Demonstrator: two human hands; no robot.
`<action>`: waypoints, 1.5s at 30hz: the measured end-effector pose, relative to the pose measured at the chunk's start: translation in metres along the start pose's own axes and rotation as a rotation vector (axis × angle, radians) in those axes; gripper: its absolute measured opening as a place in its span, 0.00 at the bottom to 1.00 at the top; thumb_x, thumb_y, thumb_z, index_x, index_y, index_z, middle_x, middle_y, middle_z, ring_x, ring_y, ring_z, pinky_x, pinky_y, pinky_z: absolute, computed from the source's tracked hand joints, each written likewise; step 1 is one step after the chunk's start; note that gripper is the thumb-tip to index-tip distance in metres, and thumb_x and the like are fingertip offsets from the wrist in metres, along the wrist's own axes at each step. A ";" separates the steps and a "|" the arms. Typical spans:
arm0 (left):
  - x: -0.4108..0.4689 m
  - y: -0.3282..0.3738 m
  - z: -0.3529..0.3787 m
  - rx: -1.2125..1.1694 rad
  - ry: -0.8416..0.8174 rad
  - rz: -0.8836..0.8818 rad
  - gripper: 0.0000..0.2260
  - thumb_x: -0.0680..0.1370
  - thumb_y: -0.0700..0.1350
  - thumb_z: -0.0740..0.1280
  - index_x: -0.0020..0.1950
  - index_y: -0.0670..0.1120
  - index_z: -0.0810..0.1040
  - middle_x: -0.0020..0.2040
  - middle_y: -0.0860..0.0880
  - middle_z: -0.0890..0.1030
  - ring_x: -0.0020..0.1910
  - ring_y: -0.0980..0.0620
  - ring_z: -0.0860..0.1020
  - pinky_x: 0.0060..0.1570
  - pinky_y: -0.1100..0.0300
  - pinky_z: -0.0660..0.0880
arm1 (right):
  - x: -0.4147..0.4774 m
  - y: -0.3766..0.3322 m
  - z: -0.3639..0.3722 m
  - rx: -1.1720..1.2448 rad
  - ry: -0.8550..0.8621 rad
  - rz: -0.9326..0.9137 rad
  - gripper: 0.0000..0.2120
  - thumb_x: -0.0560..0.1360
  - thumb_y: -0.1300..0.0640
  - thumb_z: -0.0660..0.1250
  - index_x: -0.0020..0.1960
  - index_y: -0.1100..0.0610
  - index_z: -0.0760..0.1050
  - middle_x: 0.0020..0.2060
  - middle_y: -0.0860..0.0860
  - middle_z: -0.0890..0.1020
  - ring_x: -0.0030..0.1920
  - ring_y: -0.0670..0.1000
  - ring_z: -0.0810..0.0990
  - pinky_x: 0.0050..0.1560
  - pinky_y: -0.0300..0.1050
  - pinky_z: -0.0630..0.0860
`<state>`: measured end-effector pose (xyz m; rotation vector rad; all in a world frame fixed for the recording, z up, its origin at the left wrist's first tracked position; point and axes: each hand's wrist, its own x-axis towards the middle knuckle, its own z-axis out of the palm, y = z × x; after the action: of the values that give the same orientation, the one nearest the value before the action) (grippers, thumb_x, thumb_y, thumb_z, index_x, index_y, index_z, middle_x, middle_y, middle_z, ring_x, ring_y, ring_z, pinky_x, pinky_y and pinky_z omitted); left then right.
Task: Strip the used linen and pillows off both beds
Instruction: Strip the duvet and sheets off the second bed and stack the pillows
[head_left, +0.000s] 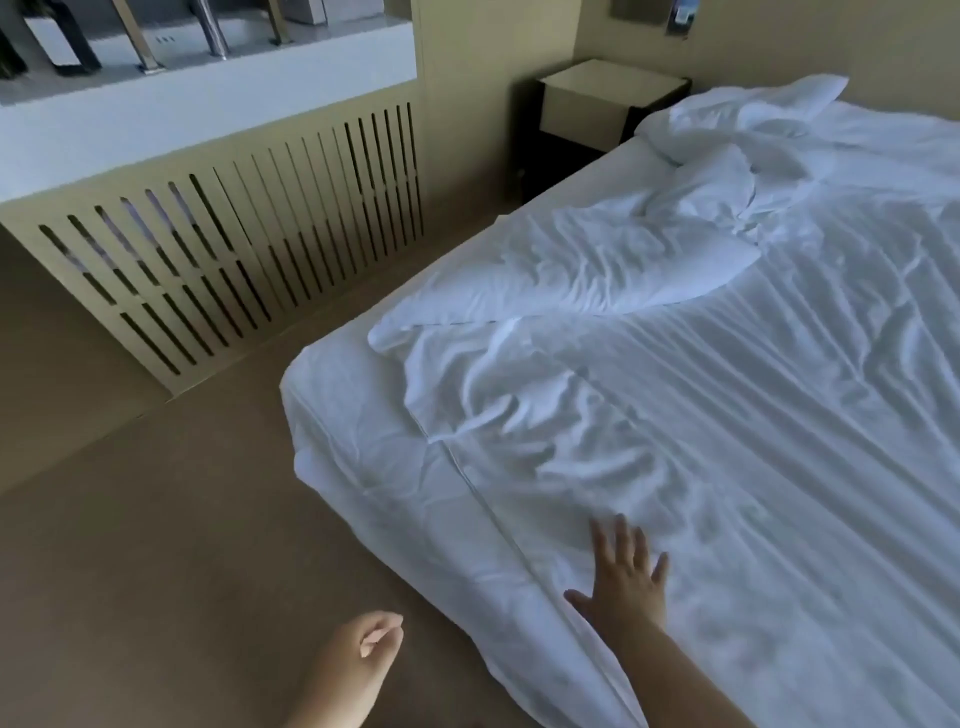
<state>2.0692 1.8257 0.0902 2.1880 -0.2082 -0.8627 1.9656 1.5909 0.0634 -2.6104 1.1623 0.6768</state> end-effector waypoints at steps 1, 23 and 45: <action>0.021 0.000 -0.010 0.005 -0.016 0.009 0.10 0.76 0.38 0.64 0.43 0.53 0.76 0.42 0.54 0.77 0.43 0.60 0.77 0.39 0.78 0.68 | 0.017 -0.007 -0.003 0.000 0.007 0.035 0.42 0.76 0.40 0.56 0.74 0.52 0.31 0.75 0.55 0.37 0.76 0.57 0.40 0.73 0.58 0.43; 0.300 0.142 -0.098 0.243 -0.001 0.395 0.26 0.78 0.45 0.62 0.74 0.40 0.59 0.73 0.42 0.63 0.72 0.44 0.62 0.68 0.51 0.61 | 0.017 -0.067 0.001 0.142 0.174 0.398 0.19 0.59 0.67 0.59 0.41 0.52 0.83 0.37 0.52 0.84 0.37 0.41 0.83 0.69 0.37 0.27; 0.442 0.286 -0.119 0.058 -0.226 0.391 0.14 0.73 0.37 0.68 0.58 0.36 0.76 0.52 0.40 0.79 0.51 0.42 0.78 0.45 0.61 0.67 | 0.146 -0.127 -0.047 0.197 0.372 0.322 0.34 0.35 0.54 0.75 0.41 0.48 0.72 0.20 0.47 0.77 0.17 0.41 0.74 0.69 0.32 0.43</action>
<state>2.5146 1.5222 0.1210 2.0017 -0.7524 -0.8828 2.1605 1.5638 0.0332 -2.4668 1.6848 0.1102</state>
